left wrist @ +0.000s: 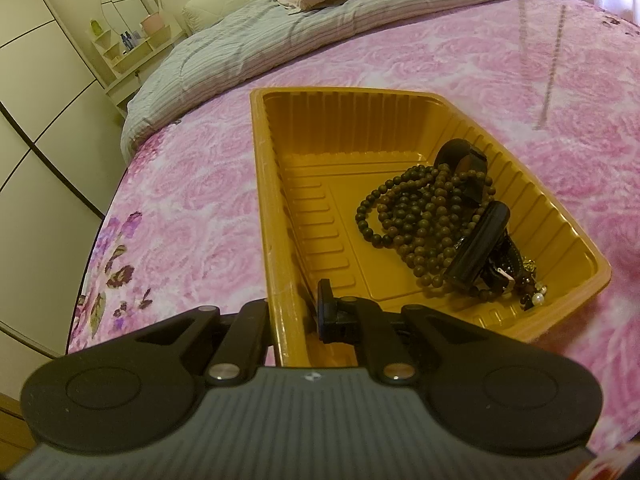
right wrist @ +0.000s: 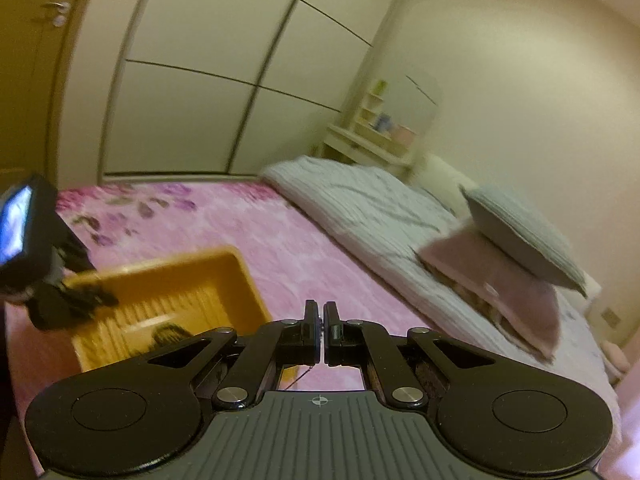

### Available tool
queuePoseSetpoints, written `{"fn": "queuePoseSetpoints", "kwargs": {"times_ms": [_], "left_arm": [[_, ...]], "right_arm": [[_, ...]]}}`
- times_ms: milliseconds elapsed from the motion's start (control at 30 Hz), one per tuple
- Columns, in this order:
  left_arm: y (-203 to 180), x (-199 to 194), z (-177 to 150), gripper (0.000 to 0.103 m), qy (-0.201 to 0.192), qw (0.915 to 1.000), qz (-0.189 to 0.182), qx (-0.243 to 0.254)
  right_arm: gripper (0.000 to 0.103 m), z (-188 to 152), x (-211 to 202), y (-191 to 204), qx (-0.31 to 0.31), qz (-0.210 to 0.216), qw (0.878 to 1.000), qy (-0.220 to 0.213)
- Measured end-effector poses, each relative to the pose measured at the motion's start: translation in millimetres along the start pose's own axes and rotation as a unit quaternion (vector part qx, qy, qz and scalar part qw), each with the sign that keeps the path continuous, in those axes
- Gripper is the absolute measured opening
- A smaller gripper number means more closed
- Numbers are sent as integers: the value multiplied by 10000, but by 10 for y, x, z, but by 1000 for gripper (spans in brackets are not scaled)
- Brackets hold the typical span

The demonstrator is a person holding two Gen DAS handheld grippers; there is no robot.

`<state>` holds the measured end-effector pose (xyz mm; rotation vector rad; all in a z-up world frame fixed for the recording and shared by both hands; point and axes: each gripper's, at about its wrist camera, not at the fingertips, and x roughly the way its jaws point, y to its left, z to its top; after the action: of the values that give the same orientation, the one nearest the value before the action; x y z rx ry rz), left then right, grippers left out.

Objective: Organize jewelry
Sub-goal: 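Lower the pearl necklace into the tray and open the right gripper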

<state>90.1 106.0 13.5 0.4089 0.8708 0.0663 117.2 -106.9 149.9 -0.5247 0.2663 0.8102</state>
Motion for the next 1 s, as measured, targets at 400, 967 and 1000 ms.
{"fn": "queuePoseSetpoints", "kwargs": {"times_ms": [400, 967, 1000], "left_arm": [[16, 4, -21, 6, -36, 9999, -68, -72], [43, -9, -50, 6, -65, 9999, -112, -93], [43, -9, -50, 6, -62, 9999, -111, -93]], "right_arm": [[2, 363, 470, 482, -244, 723, 9968, -224], [2, 303, 1222, 550, 212, 903, 9957, 68], [2, 302, 1245, 529, 271, 933, 9952, 89]]}}
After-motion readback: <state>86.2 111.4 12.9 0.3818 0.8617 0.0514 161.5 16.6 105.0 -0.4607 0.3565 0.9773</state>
